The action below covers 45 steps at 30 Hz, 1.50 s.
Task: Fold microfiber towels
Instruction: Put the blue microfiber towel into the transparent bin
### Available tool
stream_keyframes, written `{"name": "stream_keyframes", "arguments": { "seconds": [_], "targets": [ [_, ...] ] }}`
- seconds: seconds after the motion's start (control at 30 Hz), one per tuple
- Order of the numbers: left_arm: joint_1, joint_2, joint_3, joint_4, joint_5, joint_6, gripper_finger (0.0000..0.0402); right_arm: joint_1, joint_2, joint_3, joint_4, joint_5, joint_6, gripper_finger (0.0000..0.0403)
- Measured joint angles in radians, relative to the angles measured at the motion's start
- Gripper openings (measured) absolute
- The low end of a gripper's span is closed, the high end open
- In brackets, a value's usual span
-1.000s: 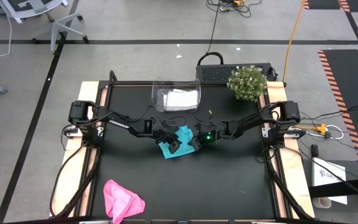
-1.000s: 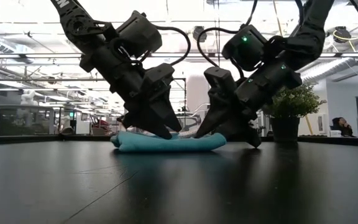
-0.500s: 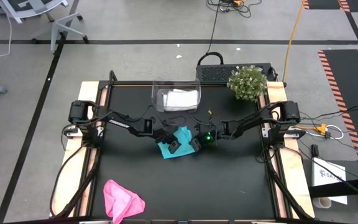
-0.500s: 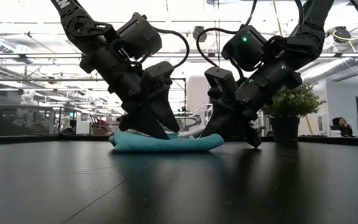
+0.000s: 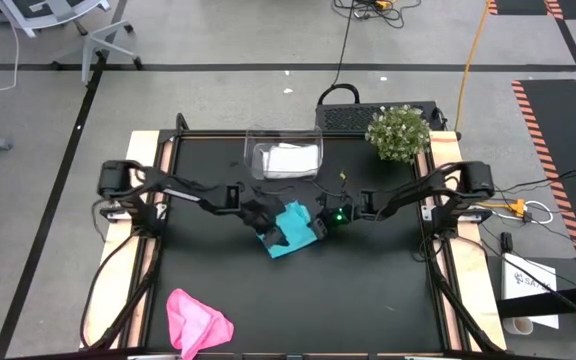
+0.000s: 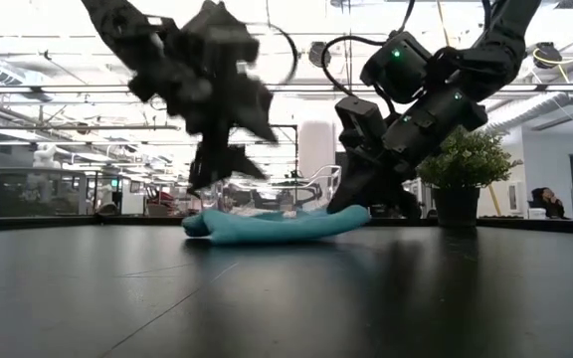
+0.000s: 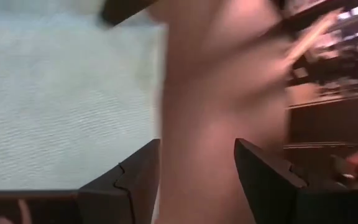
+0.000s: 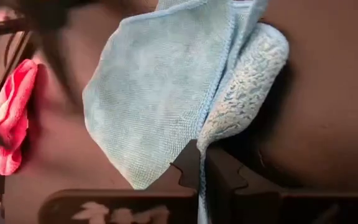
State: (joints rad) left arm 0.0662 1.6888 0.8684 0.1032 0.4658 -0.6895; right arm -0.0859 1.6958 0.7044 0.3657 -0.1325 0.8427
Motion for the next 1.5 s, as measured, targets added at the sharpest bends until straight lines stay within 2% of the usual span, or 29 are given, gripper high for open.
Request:
{"name": "stream_keyframes", "arguments": {
  "seconds": [0.1, 0.2, 0.4, 0.53, 0.6, 0.73, 0.93, 1.23, 1.5],
  "targets": [
    [0.001, -0.103, 0.0, -0.011, 0.002, 0.016, 0.0207, -0.012, -0.037, 0.0, -0.025, 0.0, -0.019, 0.0],
    [0.004, -0.22, 0.0, -0.032, -0.05, 0.049, 0.0207, -0.024, -0.079, 0.002, -0.019, 0.0, -0.031, 0.0],
    [0.007, -0.424, 0.001, -0.19, -0.284, 0.134, 0.0207, -0.052, -0.133, 0.003, -0.035, 0.001, -0.071, 0.0],
    [-0.015, -0.458, 0.001, -0.326, -0.429, 0.14, 0.0207, -0.059, -0.131, 0.003, -0.095, 0.001, -0.081, 0.0],
    [-0.034, -0.445, -0.001, -0.368, -0.465, 0.15, 0.0207, -0.059, -0.132, 0.003, -0.111, 0.001, -0.095, 0.0],
    [-0.062, -0.356, -0.001, -0.323, -0.493, 0.186, 0.0207, -0.059, -0.132, 0.003, -0.126, 0.001, -0.103, 0.0],
    [-0.08, -0.159, 0.0, -0.139, -0.474, 0.217, 0.0207, -0.059, -0.131, 0.003, -0.123, -0.014, -0.116, 0.0011],
    [-0.074, 0.036, 0.0, -0.1, -0.441, 0.213, 0.0207, -0.059, -0.129, 0.003, -0.165, -0.035, -0.119, 0.0089],
    [-0.049, 0.085, 0.0, -0.09, -0.441, 0.214, 0.0207, -0.057, -0.028, 0.003, -0.14, -0.096, -0.061, 0.0147]
  ]
}}
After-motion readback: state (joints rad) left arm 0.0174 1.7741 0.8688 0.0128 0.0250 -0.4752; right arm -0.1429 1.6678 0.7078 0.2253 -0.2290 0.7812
